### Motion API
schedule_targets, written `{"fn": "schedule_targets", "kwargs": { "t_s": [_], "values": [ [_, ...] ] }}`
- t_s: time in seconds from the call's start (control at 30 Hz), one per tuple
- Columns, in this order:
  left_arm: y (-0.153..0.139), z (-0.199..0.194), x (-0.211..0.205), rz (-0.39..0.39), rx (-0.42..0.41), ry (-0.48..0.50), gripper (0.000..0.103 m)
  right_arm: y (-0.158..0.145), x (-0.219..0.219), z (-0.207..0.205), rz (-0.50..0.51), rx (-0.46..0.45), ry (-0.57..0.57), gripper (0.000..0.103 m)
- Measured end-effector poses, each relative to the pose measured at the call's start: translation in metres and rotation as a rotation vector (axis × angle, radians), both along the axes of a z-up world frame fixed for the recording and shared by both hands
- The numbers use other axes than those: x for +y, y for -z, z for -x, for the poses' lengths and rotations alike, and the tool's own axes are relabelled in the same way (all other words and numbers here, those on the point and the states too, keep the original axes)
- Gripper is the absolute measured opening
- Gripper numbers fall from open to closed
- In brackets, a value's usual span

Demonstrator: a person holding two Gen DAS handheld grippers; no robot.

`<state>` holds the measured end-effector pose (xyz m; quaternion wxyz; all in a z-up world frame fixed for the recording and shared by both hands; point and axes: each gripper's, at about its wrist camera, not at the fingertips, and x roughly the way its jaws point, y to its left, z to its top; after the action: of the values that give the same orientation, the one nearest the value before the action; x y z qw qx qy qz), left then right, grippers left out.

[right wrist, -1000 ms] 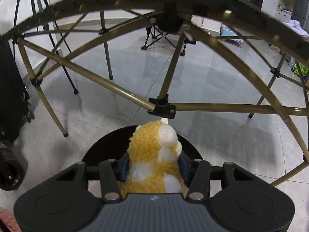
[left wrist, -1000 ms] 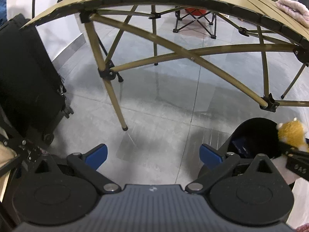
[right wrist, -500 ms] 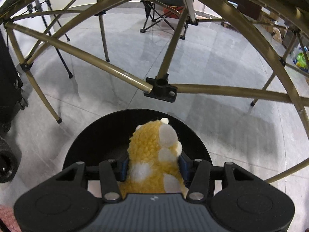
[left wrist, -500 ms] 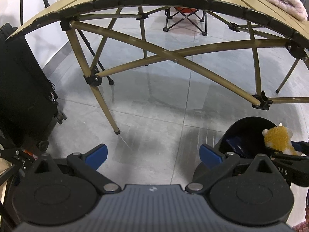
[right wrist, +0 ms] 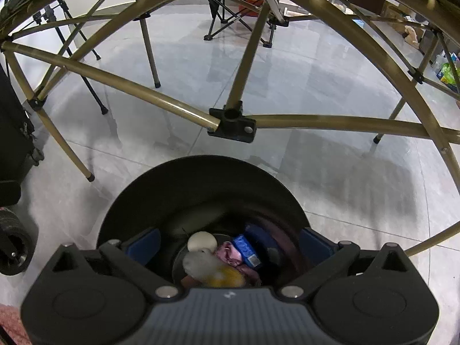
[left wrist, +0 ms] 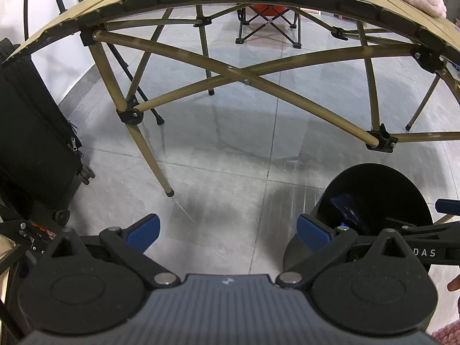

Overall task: Collect trash
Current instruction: 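Raise both tools back up toward the table top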

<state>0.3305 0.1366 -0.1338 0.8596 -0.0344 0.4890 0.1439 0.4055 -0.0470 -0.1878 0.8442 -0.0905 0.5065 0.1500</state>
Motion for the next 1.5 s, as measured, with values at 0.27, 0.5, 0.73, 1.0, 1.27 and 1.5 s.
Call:
{"fn": "schedule_targets", "kwargs": {
  "t_s": [0.27,0.5,0.73,1.0,1.27,1.5],
  "values": [
    [-0.007,0.002,-0.009,0.001,-0.019,0.013,0.103,-0.007,-0.006,0.006,0.006,-0.024,0.006,0.103],
    [-0.022,0.008,-0.020,0.003,-0.068,0.028,0.103,-0.018,-0.016,0.017,-0.006,-0.065,0.012,0.103],
    [-0.043,0.020,-0.039,-0.020,-0.149,0.061,0.103,-0.043,-0.031,0.036,-0.038,-0.137,0.017,0.103],
    [-0.078,0.035,-0.062,-0.024,-0.247,0.094,0.103,-0.082,-0.061,0.060,-0.123,-0.195,0.052,0.103],
    [-0.115,0.041,-0.088,-0.023,-0.339,0.134,0.103,-0.137,-0.095,0.077,-0.188,-0.331,0.078,0.103],
    [-0.144,0.033,-0.107,-0.017,-0.414,0.143,0.103,-0.173,-0.122,0.077,-0.198,-0.438,0.114,0.103]
  ]
}}
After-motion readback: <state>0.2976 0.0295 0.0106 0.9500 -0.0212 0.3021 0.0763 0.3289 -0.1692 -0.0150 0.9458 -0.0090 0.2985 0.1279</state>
